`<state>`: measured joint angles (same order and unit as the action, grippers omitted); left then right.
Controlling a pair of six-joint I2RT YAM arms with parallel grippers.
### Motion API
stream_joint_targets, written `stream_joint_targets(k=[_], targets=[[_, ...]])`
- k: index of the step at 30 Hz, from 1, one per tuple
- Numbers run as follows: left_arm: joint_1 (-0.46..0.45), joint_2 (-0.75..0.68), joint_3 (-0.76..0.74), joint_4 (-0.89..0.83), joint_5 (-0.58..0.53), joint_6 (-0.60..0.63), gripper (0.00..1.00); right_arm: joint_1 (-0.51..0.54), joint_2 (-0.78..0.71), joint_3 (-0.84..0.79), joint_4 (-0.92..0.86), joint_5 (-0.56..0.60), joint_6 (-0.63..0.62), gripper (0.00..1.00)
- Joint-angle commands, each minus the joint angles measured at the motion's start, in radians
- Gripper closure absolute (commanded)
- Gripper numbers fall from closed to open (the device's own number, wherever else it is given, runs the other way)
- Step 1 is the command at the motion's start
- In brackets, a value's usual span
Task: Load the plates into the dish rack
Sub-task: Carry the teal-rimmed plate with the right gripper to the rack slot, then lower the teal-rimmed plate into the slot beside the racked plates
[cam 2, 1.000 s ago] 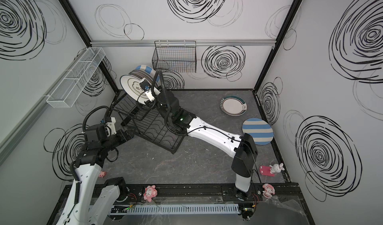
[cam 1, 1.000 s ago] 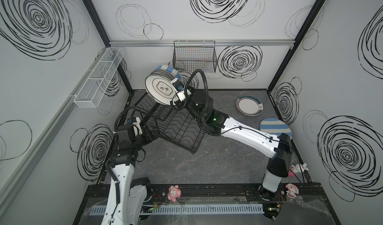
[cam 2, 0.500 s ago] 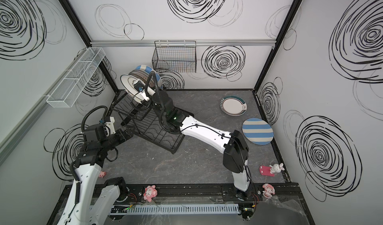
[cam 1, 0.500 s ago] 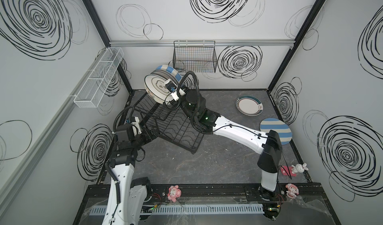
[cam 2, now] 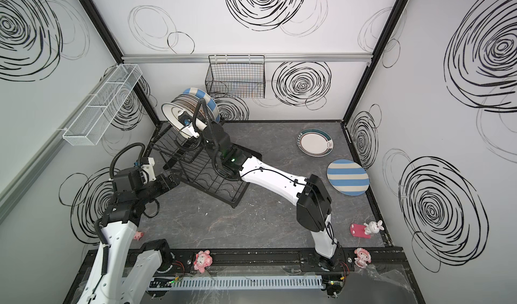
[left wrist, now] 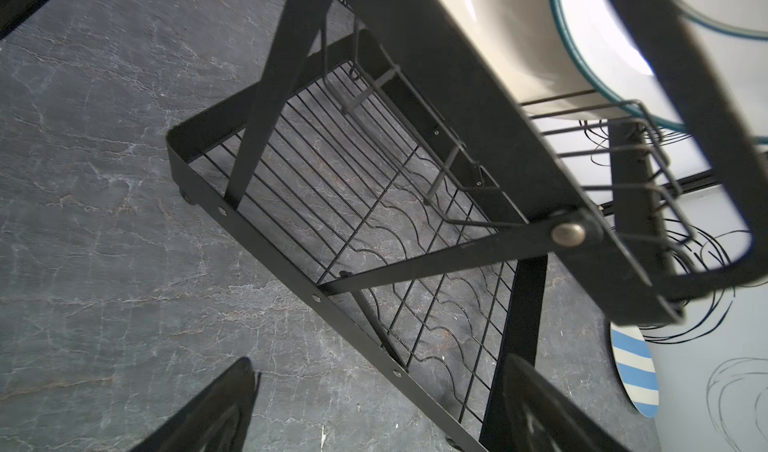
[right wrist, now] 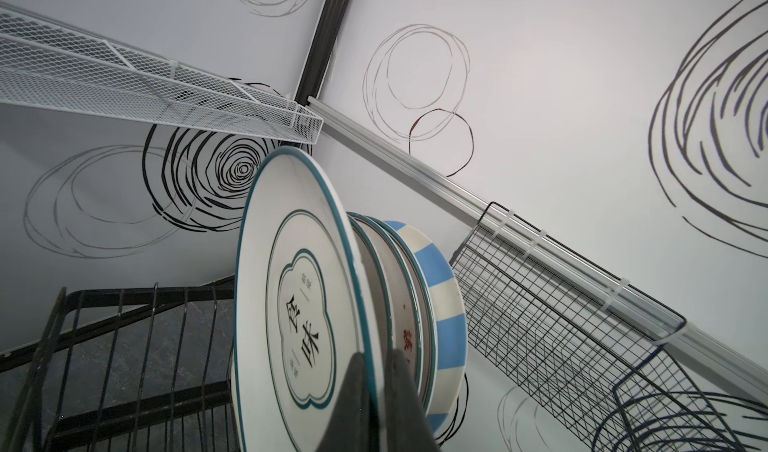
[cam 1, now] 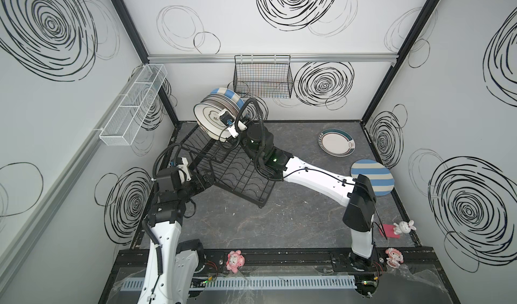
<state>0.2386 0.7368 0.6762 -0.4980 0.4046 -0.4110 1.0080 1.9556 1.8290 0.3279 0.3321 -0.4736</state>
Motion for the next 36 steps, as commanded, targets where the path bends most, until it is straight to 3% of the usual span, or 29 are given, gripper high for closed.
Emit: stream_joint_targets(k=[1, 27, 36], targets=[[0.012, -0.001, -0.01, 0.041, 0.016, 0.0, 0.04, 0.004, 0.001, 0.046, 0.086, 0.007, -0.002, 1.0], [0.013, 0.0, -0.009, 0.04, 0.022, 0.003, 0.04, -0.026, 0.163, 0.221, -0.013, 0.0, 0.055, 1.0], [0.012, 0.003, -0.007, 0.041, 0.033, 0.004, 0.04, -0.029, 0.193, 0.254, -0.038, 0.002, 0.058, 0.91]])
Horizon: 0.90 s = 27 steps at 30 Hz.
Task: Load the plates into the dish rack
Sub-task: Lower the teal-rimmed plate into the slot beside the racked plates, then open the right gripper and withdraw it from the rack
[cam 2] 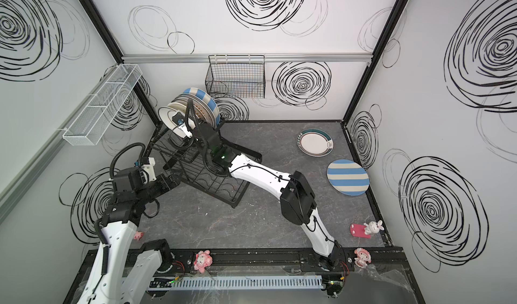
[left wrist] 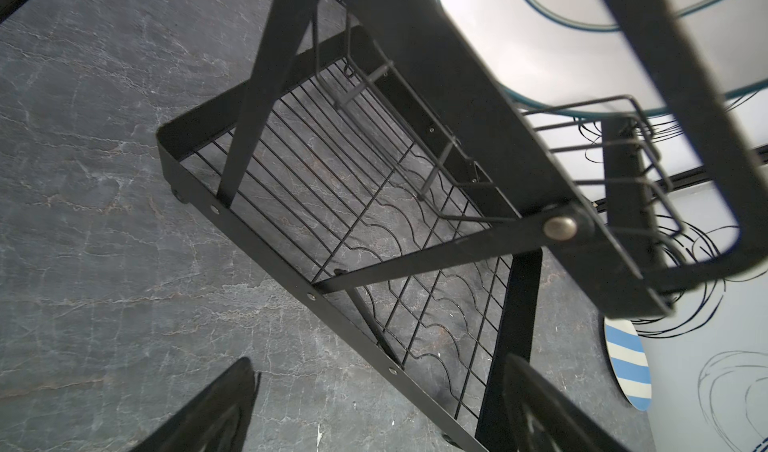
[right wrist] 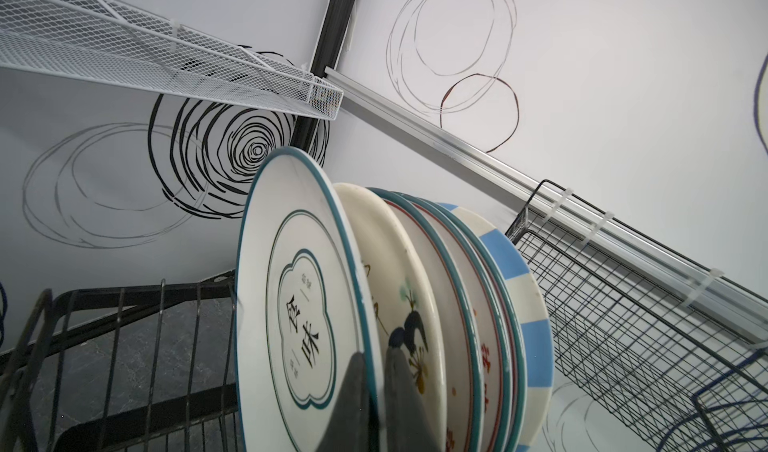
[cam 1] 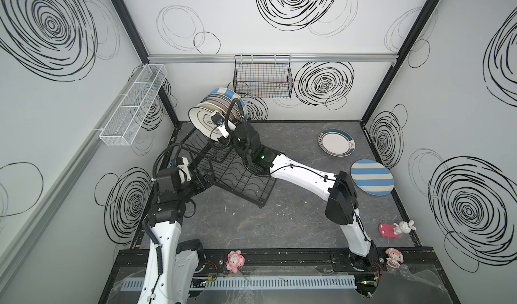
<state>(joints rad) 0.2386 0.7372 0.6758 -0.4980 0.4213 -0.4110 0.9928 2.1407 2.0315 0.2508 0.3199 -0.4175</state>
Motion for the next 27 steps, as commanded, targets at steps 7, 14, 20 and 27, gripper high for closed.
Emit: stream_joint_targets(k=[7, 14, 20, 27], targets=[[0.013, 0.001, -0.002, 0.039, 0.02, 0.008, 0.04, -0.011, 0.008, 0.074, 0.016, 0.013, 0.005, 0.78], [0.013, -0.001, 0.01, 0.028, 0.021, 0.011, 0.04, -0.002, -0.015, 0.081, -0.012, 0.023, 0.006, 0.64], [0.011, -0.019, 0.037, -0.005, 0.001, 0.017, 0.04, 0.024, -0.083, 0.067, -0.05, 0.027, 0.017, 0.55], [0.008, -0.034, 0.068, -0.052, -0.017, 0.031, 0.04, 0.027, -0.213, -0.072, -0.041, 0.039, 0.068, 0.45]])
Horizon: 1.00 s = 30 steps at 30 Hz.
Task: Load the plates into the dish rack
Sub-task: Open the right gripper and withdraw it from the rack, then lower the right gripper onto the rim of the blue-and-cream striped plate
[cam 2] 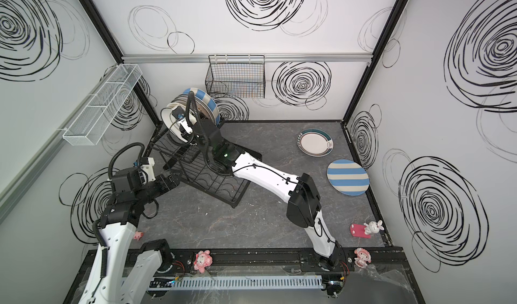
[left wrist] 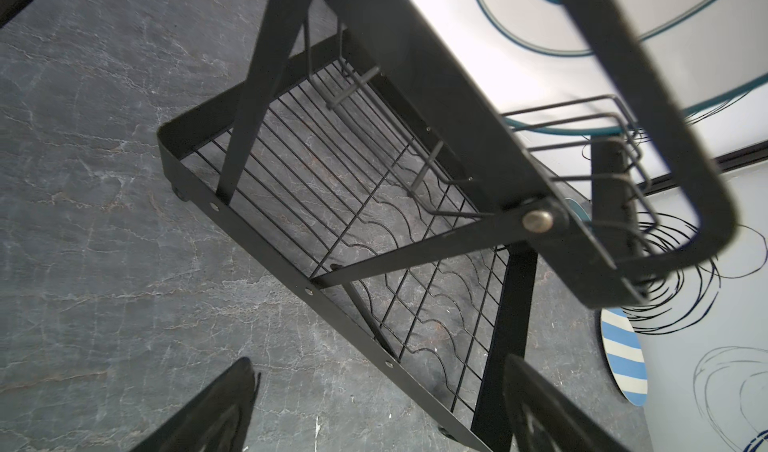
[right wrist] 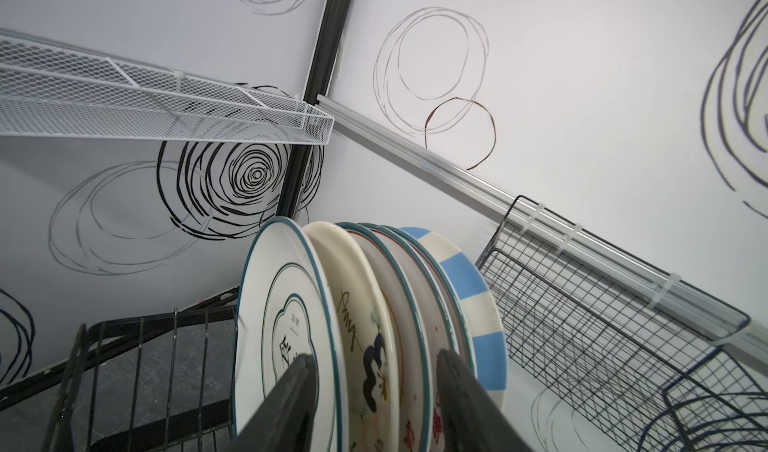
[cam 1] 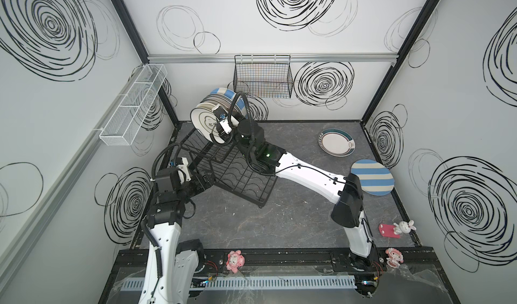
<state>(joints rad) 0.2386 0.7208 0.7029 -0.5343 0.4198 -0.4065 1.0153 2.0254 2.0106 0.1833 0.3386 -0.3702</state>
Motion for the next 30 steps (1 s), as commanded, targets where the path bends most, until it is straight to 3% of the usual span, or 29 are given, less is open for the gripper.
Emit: stream_joint_targets(k=[1, 5, 8, 11, 14, 19, 24, 27, 30], targets=[[0.007, -0.022, 0.044, -0.02, -0.019, 0.028, 0.04, 0.003, -0.118, -0.081, 0.037, 0.022, 0.026, 0.45], [-0.009, -0.035, 0.064, -0.044, -0.038, 0.037, 0.04, -0.001, -0.217, -0.191, 0.024, 0.043, 0.061, 0.43], [-0.042, -0.035, 0.061, -0.046, -0.016, 0.023, 0.04, -0.026, -0.348, -0.369, -0.001, 0.035, 0.159, 0.42], [-0.107, -0.065, 0.029, -0.023, -0.007, -0.017, 0.04, -0.075, -0.512, -0.586, -0.042, 0.035, 0.274, 0.4], [-0.223, -0.093, 0.025, -0.05, -0.076, -0.051, 0.04, -0.16, -0.672, -0.758, -0.164, 0.019, 0.396, 0.39], [-0.446, -0.096, 0.042, -0.126, -0.244, -0.092, 0.04, -0.388, -0.887, -0.982, -0.419, 0.006, 0.597, 0.37], [-0.642, -0.091, -0.013, -0.008, -0.304, -0.186, 0.04, -0.62, -1.026, -1.145, -0.541, 0.006, 0.713, 0.33], [-0.771, -0.05, -0.045, 0.108, -0.34, -0.228, 0.04, -0.798, -1.024, -1.187, -0.565, -0.105, 0.722, 0.32], [-0.875, 0.024, -0.086, 0.243, -0.298, -0.236, 0.04, -0.938, -0.964, -1.193, -0.551, -0.246, 0.709, 0.31]])
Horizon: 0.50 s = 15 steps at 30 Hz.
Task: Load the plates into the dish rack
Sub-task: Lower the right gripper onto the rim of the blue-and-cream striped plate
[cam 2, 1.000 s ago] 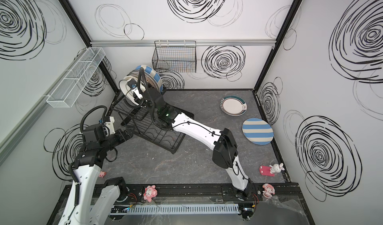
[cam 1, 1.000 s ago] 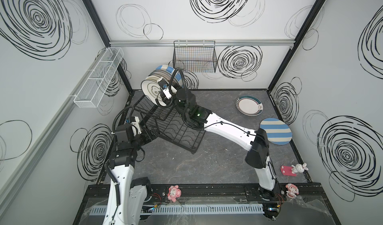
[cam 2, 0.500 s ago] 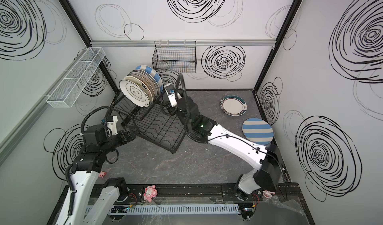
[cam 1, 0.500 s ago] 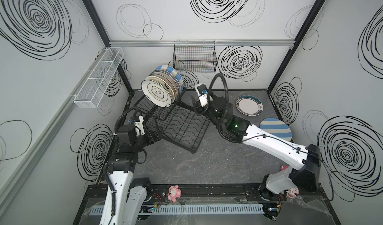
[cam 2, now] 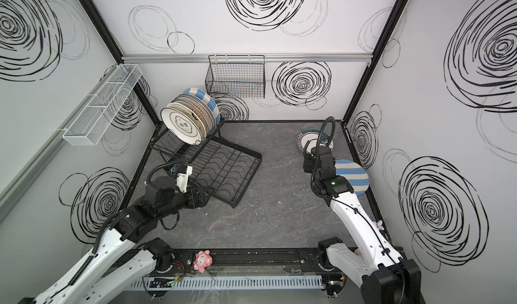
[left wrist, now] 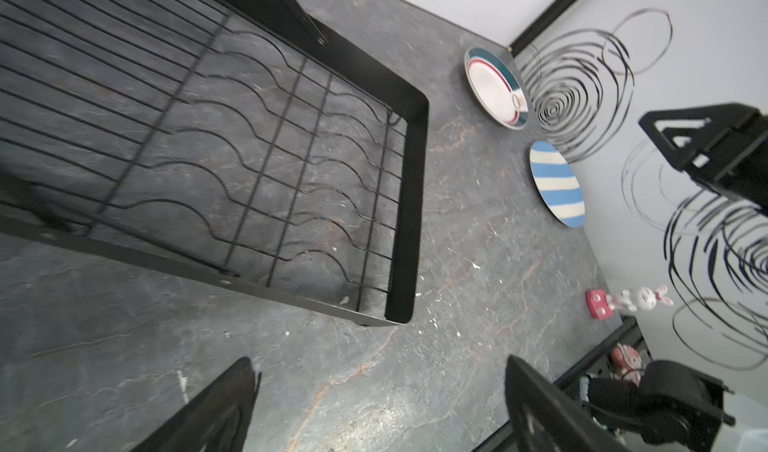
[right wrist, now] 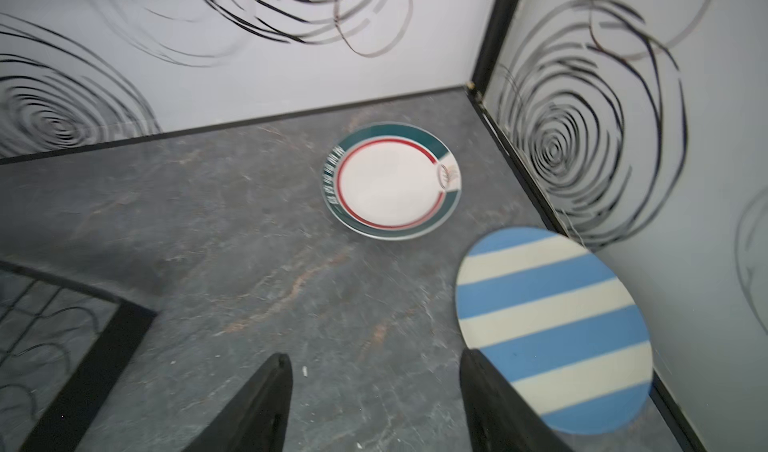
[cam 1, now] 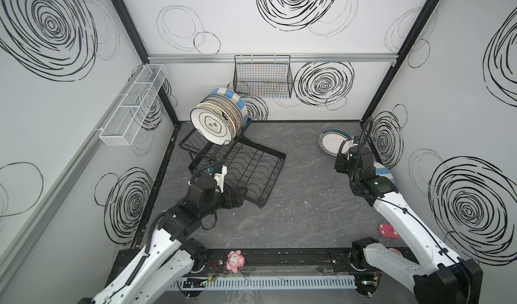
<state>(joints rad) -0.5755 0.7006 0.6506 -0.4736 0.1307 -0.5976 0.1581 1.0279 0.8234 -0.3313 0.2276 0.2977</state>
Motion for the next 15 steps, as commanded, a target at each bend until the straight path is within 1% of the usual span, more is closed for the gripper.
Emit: stream_joint_targets(k=[1, 4, 6, 9, 10, 13, 15], targets=[[-0.087, 0.072, -0.046, 0.227, 0.003, -0.053, 0.04, -0.11, 0.059, -0.008, -0.027, -0.151, 0.036, 0.3], [-0.164, 0.141, -0.05, 0.311, -0.006, -0.049, 0.04, -0.172, 0.131, -0.016, 0.011, -0.146, 0.016, 0.29], [-0.193, 0.172, -0.036, 0.329, -0.023, -0.037, 0.04, -0.22, 0.182, -0.025, 0.042, -0.155, 0.007, 0.28], [-0.199, 0.204, -0.027, 0.362, -0.015, -0.032, 0.04, -0.298, 0.276, 0.013, 0.034, -0.228, 0.055, 0.27], [-0.198, 0.215, -0.026, 0.374, -0.009, -0.033, 0.04, -0.311, 0.312, 0.03, 0.03, -0.233, 0.075, 0.27], [-0.199, 0.245, -0.012, 0.395, 0.005, -0.032, 0.04, -0.324, 0.412, 0.091, 0.007, -0.245, 0.116, 0.26], [-0.197, 0.268, 0.006, 0.394, 0.011, -0.02, 0.04, -0.324, 0.464, 0.098, 0.027, -0.264, 0.127, 0.26]])
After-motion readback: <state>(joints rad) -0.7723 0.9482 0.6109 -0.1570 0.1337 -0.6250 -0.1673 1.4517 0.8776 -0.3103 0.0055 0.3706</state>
